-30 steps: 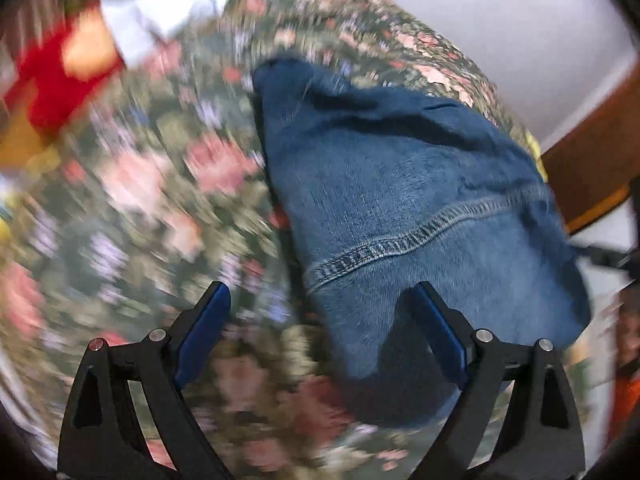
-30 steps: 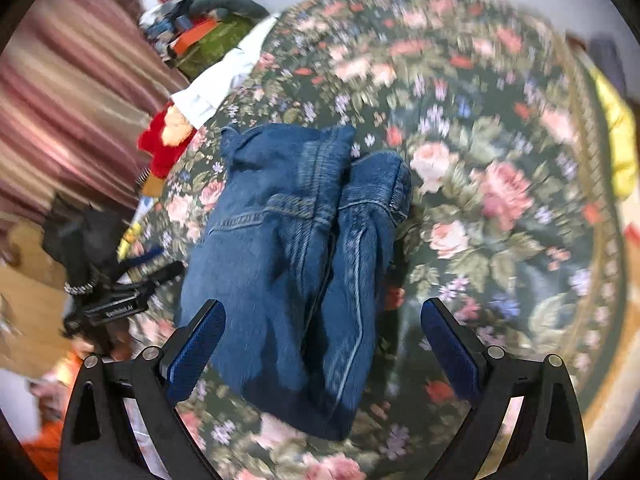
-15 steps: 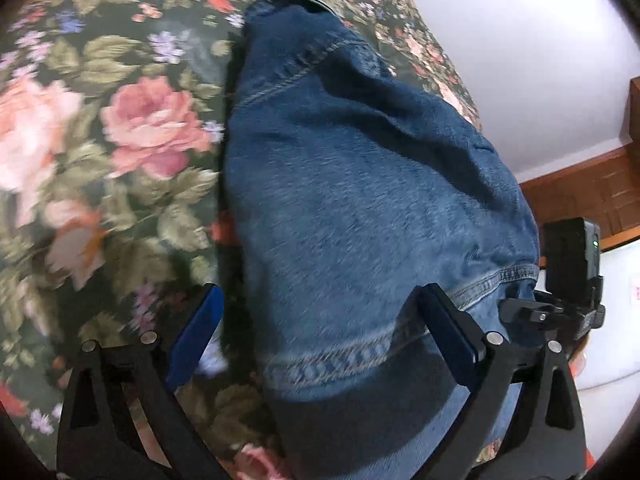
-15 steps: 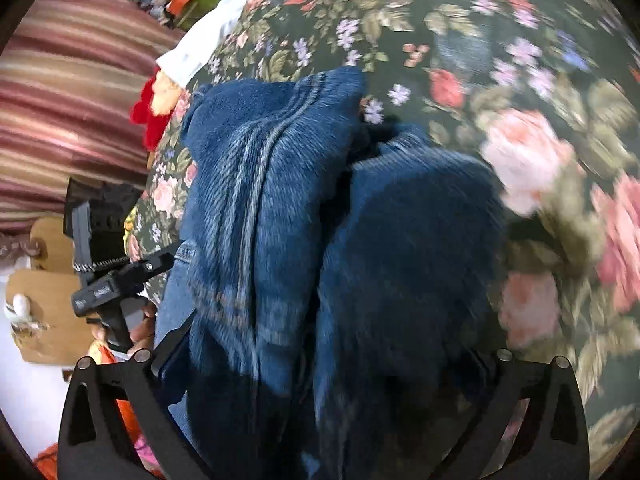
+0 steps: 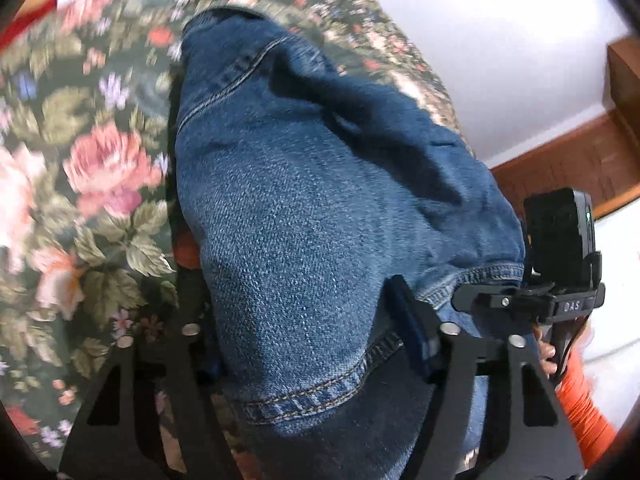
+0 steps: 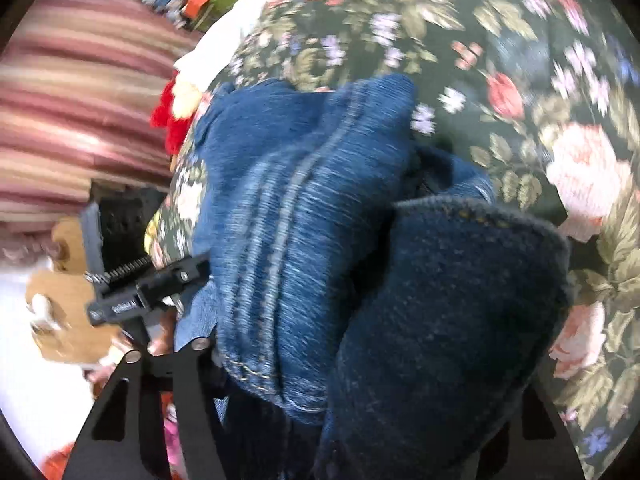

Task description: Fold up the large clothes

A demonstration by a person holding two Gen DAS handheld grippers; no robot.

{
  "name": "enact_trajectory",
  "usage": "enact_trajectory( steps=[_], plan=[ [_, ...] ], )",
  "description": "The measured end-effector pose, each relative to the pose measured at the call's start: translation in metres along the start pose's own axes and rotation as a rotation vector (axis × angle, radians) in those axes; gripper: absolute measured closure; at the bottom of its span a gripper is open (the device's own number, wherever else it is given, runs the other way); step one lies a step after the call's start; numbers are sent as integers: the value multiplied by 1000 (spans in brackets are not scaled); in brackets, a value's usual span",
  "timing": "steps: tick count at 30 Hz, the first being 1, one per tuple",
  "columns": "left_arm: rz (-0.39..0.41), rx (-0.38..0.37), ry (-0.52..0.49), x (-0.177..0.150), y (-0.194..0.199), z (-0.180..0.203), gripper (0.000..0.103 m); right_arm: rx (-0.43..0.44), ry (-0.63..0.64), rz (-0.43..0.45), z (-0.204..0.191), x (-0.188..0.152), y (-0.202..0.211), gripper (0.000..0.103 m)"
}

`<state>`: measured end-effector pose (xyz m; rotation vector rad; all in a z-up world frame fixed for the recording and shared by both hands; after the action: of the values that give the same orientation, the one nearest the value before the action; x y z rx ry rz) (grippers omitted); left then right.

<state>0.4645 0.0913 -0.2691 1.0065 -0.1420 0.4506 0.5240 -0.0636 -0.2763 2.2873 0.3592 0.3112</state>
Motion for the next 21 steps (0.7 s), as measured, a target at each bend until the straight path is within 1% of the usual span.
enact_trajectory(
  steps=[2,5,8,11,14,18,21],
  plan=[
    [27,8,-31,5,13,6,43,-5,19,14,-11,-2,5,51],
    [73,23,-82,10,36,19,45,-4,26,27,-27,-4,11,54],
    [125,30,-123,18,66,34,46,-20,66,69,-50,-7,25,54],
    [169,27,-147,23,99,41,47,-14,89,111,-75,-7,42,55],
    [212,40,-176,21,131,44,47,-17,123,144,-104,-8,58,55],
    [264,55,-202,10,178,40,47,-11,168,181,-138,-12,70,55],
    [277,69,-201,6,199,31,47,-4,192,197,-163,-18,73,55]
  ],
)
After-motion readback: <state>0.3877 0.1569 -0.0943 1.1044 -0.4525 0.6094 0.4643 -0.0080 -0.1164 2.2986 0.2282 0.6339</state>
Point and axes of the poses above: each gripper's, at about its wrist camera, not at the fingertips, and y roughly against the way its jaws point, z to its right, x to its top, the point moved 4 cm from there along -y, roughly the way its jaws point, and after that the axes turned 5 degrees about x, right-handed, at the moved point
